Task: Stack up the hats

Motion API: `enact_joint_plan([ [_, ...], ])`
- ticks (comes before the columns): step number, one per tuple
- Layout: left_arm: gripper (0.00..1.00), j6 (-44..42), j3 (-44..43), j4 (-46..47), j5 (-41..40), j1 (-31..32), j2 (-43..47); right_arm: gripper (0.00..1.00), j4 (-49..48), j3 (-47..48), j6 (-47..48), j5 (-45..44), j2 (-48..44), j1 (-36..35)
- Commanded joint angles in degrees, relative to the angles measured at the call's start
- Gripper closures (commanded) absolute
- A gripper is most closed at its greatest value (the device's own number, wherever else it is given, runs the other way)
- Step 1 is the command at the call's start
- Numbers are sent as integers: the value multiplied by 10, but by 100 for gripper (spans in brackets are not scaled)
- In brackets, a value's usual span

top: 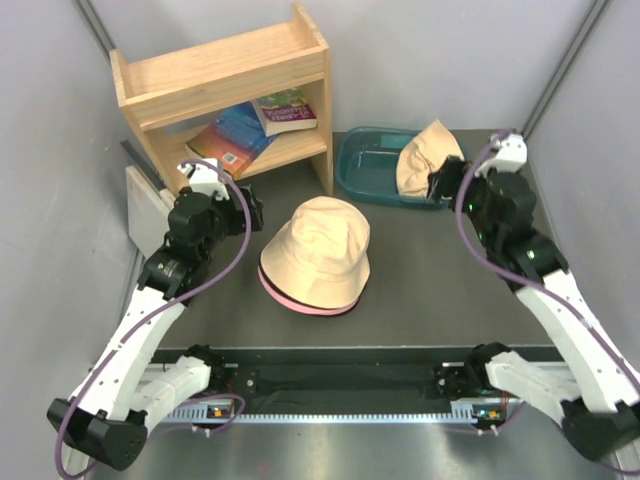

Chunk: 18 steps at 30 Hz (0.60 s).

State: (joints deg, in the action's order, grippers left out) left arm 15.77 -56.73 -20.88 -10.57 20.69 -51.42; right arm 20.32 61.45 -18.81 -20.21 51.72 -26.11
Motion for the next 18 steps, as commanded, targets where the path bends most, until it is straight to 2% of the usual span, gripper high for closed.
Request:
enact_joint_plan([
  [1,1,-49,20,-13,0,-1,-2,4,-11,51,62,74,100,87],
  [5,1,-50,34,-21,11,-1,-13,7,-67,53,47,147,199,157],
  [8,1,-56,44,-26,0,-1,-17,9,-116,53,33,195,260,183],
  [14,1,-63,60,-39,-56,-2,-8,13,-142,83,8,207,355,196],
  [18,1,-59,69,-31,-56,-4,7,14,-150,93,-3,210,398,197],
])
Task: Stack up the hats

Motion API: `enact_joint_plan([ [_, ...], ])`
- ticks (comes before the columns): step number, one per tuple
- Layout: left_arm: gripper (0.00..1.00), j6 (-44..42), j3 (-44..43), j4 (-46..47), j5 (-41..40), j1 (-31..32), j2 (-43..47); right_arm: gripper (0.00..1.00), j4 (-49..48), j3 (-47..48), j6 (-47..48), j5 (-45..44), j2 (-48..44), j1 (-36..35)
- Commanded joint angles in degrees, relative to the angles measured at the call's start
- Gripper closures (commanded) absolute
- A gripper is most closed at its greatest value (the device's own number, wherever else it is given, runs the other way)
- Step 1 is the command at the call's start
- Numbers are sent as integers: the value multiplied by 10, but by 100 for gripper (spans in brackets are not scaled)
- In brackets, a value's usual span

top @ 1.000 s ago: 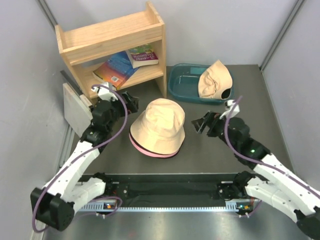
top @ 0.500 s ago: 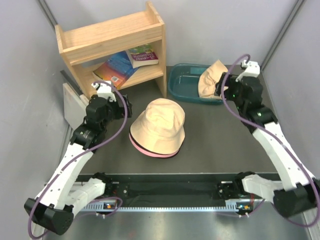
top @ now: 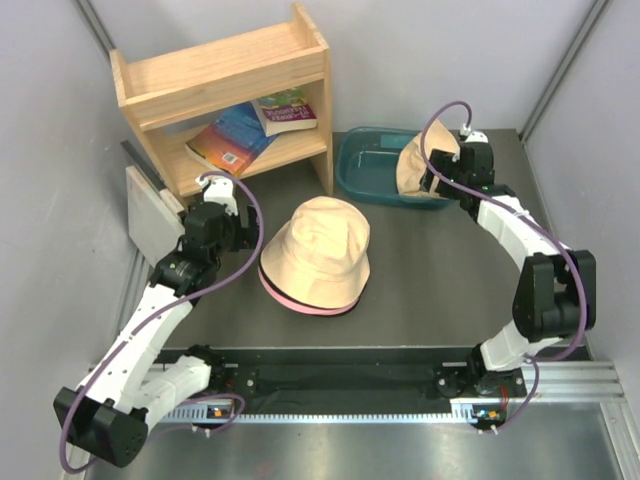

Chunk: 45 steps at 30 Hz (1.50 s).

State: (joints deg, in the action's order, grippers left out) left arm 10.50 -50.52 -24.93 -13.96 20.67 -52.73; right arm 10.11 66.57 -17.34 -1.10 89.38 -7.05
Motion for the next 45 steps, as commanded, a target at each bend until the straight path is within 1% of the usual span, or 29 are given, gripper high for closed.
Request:
enact_joint_plan([
  [1,1,-7,6,10,-23,-5,21,14,-53,42,-20,20,37,6],
  [2,1,-7,6,10,-25,-5,22,14,-58,42,-22,20,43,6],
  [5,1,-8,6,11,-30,-7,23,19,-70,51,-22,25,75,6],
  [8,1,-9,7,9,-33,-9,23,46,-69,82,-19,48,107,7],
  [9,1,-9,7,9,-34,-10,23,70,-69,101,-19,68,112,8],
  [10,1,-10,5,10,-38,-12,23,83,-64,113,-23,80,119,9],
  [11,1,-10,3,14,-40,-13,27,100,-61,146,-33,119,115,10],
  [14,1,-10,-1,27,-27,-18,39,100,-82,168,-67,159,82,10],
  [17,1,-6,-7,44,3,-20,58,100,-127,163,-112,172,2,1],
  [18,1,-3,-8,58,13,-20,62,100,-137,162,-119,170,-14,-15],
  [20,2,1,-12,74,59,-21,75,100,-158,161,-128,148,-60,-40],
  [21,2,6,-12,93,80,-21,80,100,-164,161,-128,135,-76,-72],
  [22,3,12,-11,102,118,-21,84,100,-177,162,-124,121,-89,-90],
  [23,3,19,-8,113,137,-21,90,100,-183,164,-119,92,-111,-108],
  [24,4,38,-6,137,166,-21,90,100,-190,167,-119,81,-119,-138],
  [25,4,50,-5,151,203,-21,93,100,-196,175,-118,67,-126,-153],
  [26,4,64,0,169,221,-21,92,100,-194,186,-113,30,-130,-172],
  [27,5,94,2,190,238,-21,93,100,-191,196,-107,15,-129,-210],
  [28,5,110,6,238,276,-20,91,100,-191,217,-97,-34,-127,-228],
  [30,5,157,13,289,311,-19,85,100,-192,233,-93,-61,-114,-275],
  [31,6,169,13,328,321,-18,78,100,-190,252,-93,-69,-108,-288],
  [35,5,213,-9,381,338,-9,56,100,-188,277,-88,-119,-76,-344],
  [38,5,228,-25,405,350,2,32,100,-193,285,-81,-153,-61,-386],
  [41,5,224,-41,414,352,24,4,100,-191,300,-72,-177,-47,-407],
  [44,5,199,-55,416,334,61,-16,100,-179,318,-58,-198,-37,-423],
  [45,5,188,-60,409,313,84,-26,100,-178,321,-52,-202,-36,-426],
])
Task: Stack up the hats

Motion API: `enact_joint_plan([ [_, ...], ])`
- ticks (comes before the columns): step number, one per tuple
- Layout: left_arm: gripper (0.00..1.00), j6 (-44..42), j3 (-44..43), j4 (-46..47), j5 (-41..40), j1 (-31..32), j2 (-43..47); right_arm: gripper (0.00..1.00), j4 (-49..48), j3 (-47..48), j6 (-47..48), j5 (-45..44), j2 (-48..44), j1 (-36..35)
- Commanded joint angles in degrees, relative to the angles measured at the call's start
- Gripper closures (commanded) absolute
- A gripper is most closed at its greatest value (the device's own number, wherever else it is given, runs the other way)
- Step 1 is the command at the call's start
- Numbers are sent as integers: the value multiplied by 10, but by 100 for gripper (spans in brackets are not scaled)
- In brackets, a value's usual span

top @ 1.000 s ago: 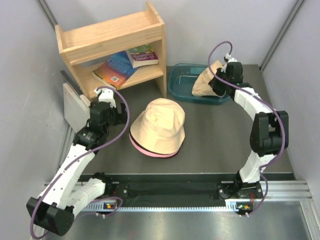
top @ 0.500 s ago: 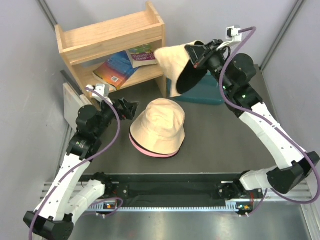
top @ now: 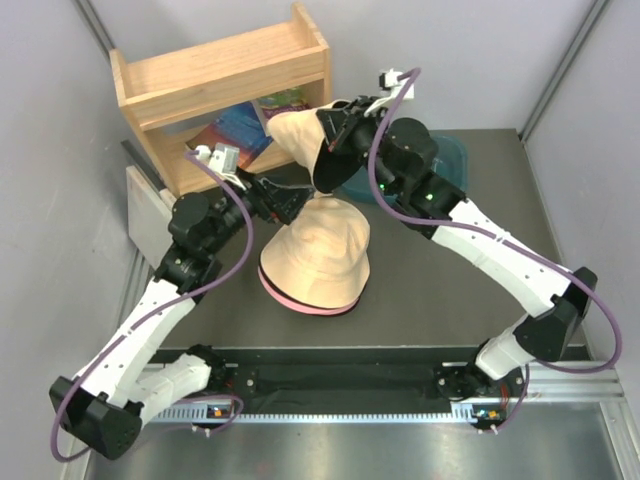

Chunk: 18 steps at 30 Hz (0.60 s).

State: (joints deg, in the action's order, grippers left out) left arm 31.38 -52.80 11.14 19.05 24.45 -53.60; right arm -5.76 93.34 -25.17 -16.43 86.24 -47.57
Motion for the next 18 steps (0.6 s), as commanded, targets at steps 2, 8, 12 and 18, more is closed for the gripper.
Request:
enact_joint_plan([
  [2,5,-57,-55,34,-47,67,-28,100,-17,54,32,-60,-3,-30],
  [8,10,-126,-86,-5,-174,107,-69,100,-7,48,41,-63,-15,-37],
  [12,42,-148,-89,5,-245,111,-93,100,-7,25,42,-63,-34,-38],
  [18,100,-177,-90,20,-295,113,-111,100,-3,-29,55,-77,-79,-38],
])
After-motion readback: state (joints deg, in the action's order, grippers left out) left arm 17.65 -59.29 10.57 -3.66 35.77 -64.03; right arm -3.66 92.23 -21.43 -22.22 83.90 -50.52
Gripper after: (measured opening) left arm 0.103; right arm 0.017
